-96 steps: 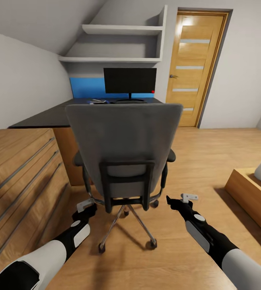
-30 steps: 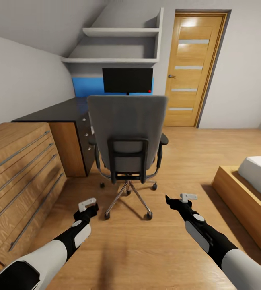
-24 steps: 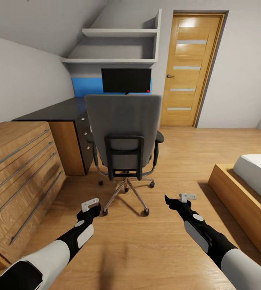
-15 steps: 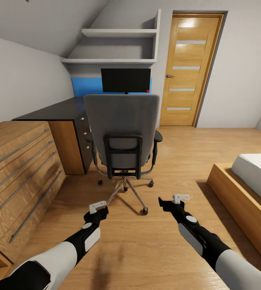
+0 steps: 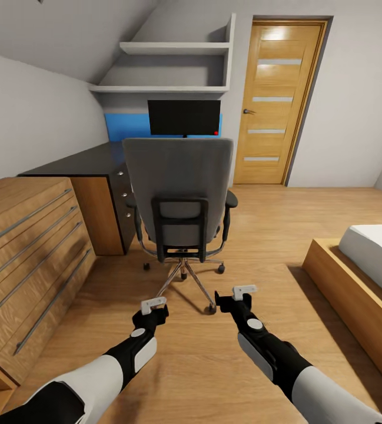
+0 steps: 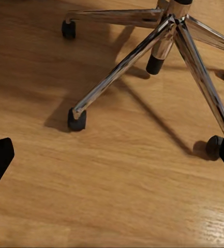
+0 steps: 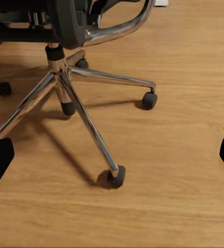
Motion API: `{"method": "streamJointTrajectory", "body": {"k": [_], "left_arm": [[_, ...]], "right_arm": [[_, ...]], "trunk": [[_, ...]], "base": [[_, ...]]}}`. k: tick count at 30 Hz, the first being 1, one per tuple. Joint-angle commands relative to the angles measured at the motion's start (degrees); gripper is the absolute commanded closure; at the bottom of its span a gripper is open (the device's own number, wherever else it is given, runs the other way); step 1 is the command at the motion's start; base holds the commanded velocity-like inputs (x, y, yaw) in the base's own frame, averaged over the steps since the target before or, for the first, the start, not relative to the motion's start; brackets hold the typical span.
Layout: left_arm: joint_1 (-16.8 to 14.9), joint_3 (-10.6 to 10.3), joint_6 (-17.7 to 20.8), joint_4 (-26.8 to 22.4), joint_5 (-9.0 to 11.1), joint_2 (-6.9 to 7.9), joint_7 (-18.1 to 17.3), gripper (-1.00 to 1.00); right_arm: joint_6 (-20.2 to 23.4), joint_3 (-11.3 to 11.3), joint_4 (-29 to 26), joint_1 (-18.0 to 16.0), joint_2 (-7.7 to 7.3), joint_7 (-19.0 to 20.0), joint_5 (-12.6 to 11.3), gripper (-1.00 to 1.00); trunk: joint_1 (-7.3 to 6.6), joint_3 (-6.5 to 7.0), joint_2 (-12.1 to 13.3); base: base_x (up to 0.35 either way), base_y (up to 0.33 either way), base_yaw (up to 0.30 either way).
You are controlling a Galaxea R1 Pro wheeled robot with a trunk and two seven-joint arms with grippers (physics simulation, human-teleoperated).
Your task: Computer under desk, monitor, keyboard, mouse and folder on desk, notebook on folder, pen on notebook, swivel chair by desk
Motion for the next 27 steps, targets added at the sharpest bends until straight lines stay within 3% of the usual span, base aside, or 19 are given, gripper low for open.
{"method": "streamJointTrajectory", "body": {"k": [1, 13, 22, 27], "left_arm": [[0.0, -0.5, -0.2, 0.0, 0.3, -0.06, 0.3, -1.00], [0.0, -0.4, -0.3, -0.1, -0.1, -0.34, 0.2, -1.00], [0.0, -0.2, -0.6, 0.0, -0.2, -0.23, 0.4, -1.00], [0.0, -0.2, -0.6, 0.0, -0.3, -0.21, 0.4, -1.00]], "right_arm": [[-0.2, 0.5, 0.0, 0.0, 0.21, -0.9, -0.2, -1.00], [-0.2, 0.6, 0.0, 0.1, 1.29, -2.2, 1.2, -1.00], [-0.8, 0.7, 0.1, 0.3, 1.52, -2.0, 1.2, -1.00], [-1.5, 0.9, 0.1, 0.4, 2.77, -2.2, 1.2, -1.00]], "trunk": [[-0.01, -0.05, 0.0], [-0.01, -0.05, 0.0], [-0.01, -0.05, 0.0], [-0.01, -0.05, 0.0]], "base": [[0.061, 0.000, 0.000], [0.214, 0.000, 0.000], [0.044, 0.000, 0.000], [0.007, 0.000, 0.076]]}}
